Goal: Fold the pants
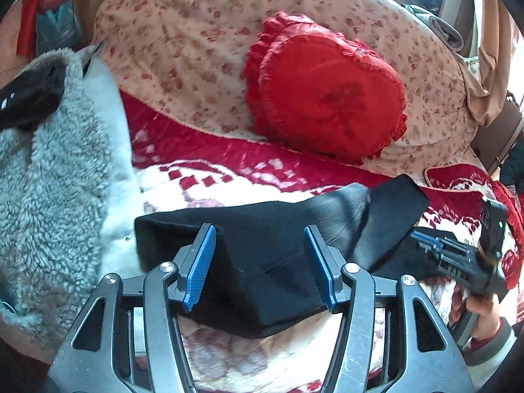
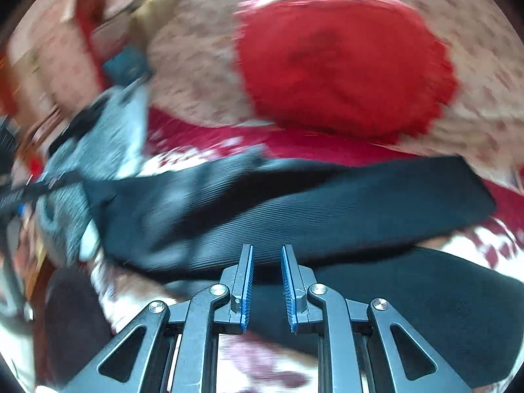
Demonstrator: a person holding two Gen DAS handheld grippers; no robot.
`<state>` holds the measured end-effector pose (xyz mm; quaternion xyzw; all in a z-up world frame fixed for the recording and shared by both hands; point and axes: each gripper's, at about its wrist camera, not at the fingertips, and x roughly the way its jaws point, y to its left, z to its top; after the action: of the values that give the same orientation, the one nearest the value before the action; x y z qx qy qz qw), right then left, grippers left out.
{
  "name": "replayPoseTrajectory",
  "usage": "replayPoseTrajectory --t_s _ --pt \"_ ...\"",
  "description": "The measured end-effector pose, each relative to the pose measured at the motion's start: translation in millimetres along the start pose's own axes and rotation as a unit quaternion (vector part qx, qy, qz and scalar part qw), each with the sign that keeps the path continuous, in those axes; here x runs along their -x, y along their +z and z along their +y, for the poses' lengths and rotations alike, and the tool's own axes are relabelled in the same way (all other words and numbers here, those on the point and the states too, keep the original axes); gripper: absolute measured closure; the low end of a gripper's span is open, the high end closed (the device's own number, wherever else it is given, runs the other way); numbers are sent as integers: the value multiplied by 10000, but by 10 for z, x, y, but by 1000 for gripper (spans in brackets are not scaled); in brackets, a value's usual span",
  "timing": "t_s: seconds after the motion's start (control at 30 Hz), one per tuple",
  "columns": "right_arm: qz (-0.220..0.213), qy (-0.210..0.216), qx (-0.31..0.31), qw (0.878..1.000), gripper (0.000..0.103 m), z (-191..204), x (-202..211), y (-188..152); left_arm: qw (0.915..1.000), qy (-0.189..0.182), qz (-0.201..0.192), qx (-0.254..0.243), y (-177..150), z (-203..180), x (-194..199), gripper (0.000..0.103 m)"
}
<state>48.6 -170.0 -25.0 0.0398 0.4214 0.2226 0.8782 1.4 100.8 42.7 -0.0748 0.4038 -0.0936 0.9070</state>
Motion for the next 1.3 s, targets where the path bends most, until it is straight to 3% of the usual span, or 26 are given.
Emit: replayPoseTrajectory --t_s 0.1,0.17,0.23,0.5,0.67,0.73,0.77,0.83,1.07,1.17,1.3 --pt "-143 -291 -506 9982 72 -399 84 58 9995 -195 -257 -9 65 -113 136 49" --pt "-154 -468 -796 9956 69 -652 111 90 9988 -194 -433 -94 126 -173 231 38" --pt "-167 -507 -1208 9912 69 -928 130 101 9985 -259 -462 -137 158 -221 237 37" --pt "-174 -447 -2388 9699 64 -1598 26 71 9986 -284 369 -244 -66 -382 -423 37" --pt "-311 -334 -2669 9627 64 -1706 -133 125 9968 -57 726 -325 -229 -369 -740 37" --pt "-363 -403 -2707 9611 77 -1742 -201 171 9955 -15 918 -240 -279 -301 -851 37" --pt "-380 -445 -2712 9608 91 -1750 -218 193 9952 3 959 -205 -296 -278 -878 37" --pt "-519 -429 -2726 9598 98 -1735 -137 211 9951 -14 979 -125 -315 -221 -892 37" --pt "-1089 -610 -2165 9683 98 -1367 894 18 9951 -78 959 -214 -316 -244 -842 37" --pt "-857 -617 -2190 9700 98 -1293 1083 -249 9952 -68 928 -294 -316 -262 -798 37" --pt "-259 -664 -2353 9693 98 -1353 858 -604 9958 51 876 -277 -315 -215 -720 37"
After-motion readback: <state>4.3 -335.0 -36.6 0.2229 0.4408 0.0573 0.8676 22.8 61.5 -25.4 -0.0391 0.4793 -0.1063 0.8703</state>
